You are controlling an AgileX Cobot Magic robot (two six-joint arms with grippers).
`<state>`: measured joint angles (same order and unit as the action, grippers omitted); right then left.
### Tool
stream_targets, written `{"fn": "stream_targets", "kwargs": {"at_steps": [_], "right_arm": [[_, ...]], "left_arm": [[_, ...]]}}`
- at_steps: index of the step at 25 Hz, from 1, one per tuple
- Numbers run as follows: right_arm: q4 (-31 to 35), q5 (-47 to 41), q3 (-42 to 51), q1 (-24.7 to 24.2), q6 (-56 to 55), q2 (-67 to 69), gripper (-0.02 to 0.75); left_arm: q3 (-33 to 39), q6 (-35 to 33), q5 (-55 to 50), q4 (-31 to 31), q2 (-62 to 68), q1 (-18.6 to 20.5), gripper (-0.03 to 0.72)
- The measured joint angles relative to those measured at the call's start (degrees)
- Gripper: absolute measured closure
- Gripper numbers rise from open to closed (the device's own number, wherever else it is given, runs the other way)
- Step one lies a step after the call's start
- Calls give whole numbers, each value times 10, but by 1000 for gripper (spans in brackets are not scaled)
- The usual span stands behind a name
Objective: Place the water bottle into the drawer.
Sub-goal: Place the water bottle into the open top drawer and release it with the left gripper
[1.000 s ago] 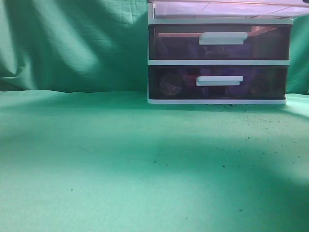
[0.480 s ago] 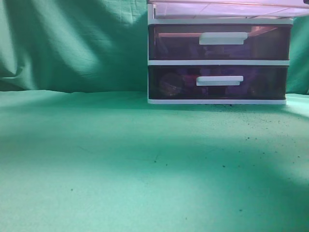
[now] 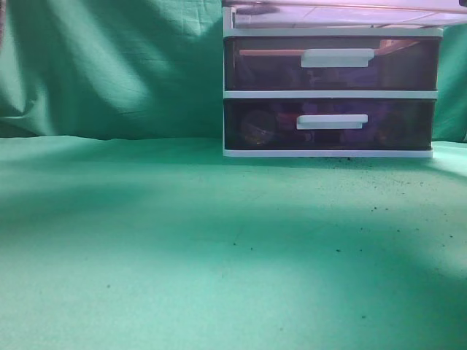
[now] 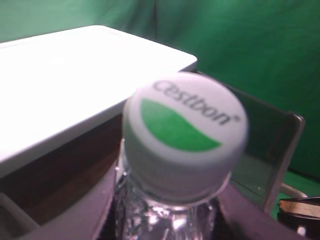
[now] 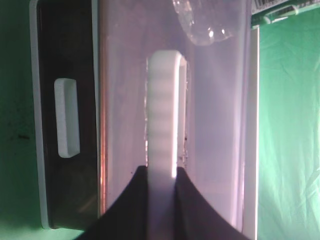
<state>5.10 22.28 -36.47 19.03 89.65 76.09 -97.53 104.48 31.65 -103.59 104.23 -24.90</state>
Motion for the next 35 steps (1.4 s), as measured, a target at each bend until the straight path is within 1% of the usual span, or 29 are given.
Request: {"fn": "stream_targets", "kwargs": {"at_steps": [6,16,17,20,22,24,25,28,29,30,31,33,34,35], "right_arm": [[1,0,0,0,0,0,643],[-1,-10,1,1,2,0,643],[-1,-10,1,1,2,0,643],[-1,-13,1,1,4,0,643],[-1,-14,1,1,4,0,643],[-1,-15,2,1,4,0,643],[-1,-15,2,1,4,0,643],[0,-16,4,1,4,0,643],[0,-16,4,1,4,0,643],[0,-16,4,1,4,0,643],[1,-17,4,1,4,0,643],[3,-17,5,1,4,0,643],[4,-17,5,1,4,0,643],[5,-17,5,1,4,0,643]], "left_arm": [[0,-8,-45,0,4,0,447],[18,-9,-16,0,19,-1,447],[18,-9,-7,0,19,-1,372],[18,-7,32,0,19,0,214],[18,-7,47,12,19,-1,90],[18,-7,48,35,19,-1,32],[17,-7,48,46,19,-1,47],[7,-7,48,61,19,-2,47],[0,-7,48,64,19,-6,118],[-4,-7,49,66,19,-10,137],[-10,-10,50,69,19,-17,119],[-16,-34,50,71,19,-32,119],[-17,-56,50,71,19,-41,161],[-18,-75,45,71,19,-50,146]]}}
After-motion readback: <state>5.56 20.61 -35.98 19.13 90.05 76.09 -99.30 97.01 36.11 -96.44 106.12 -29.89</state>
